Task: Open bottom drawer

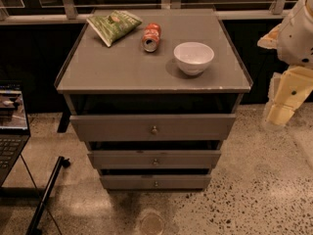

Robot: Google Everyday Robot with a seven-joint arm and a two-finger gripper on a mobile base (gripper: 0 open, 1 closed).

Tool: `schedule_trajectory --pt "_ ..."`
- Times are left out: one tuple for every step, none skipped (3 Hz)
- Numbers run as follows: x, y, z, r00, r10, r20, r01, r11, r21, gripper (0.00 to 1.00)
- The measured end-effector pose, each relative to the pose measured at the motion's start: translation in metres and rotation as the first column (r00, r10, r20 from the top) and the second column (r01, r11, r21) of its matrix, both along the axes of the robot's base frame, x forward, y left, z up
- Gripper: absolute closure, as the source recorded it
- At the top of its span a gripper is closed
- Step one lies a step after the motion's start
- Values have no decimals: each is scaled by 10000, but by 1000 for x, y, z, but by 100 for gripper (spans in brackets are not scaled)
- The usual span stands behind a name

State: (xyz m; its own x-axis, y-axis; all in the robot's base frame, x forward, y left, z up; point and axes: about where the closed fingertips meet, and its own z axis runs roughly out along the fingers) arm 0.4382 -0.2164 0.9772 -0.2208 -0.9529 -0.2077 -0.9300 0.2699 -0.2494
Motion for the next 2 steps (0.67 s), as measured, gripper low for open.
schedule_trajectory --pt "0 0 0 10000 0 0 0 10000 0 0" --pt "0 0 0 10000 -8 57 7 9999 125 0"
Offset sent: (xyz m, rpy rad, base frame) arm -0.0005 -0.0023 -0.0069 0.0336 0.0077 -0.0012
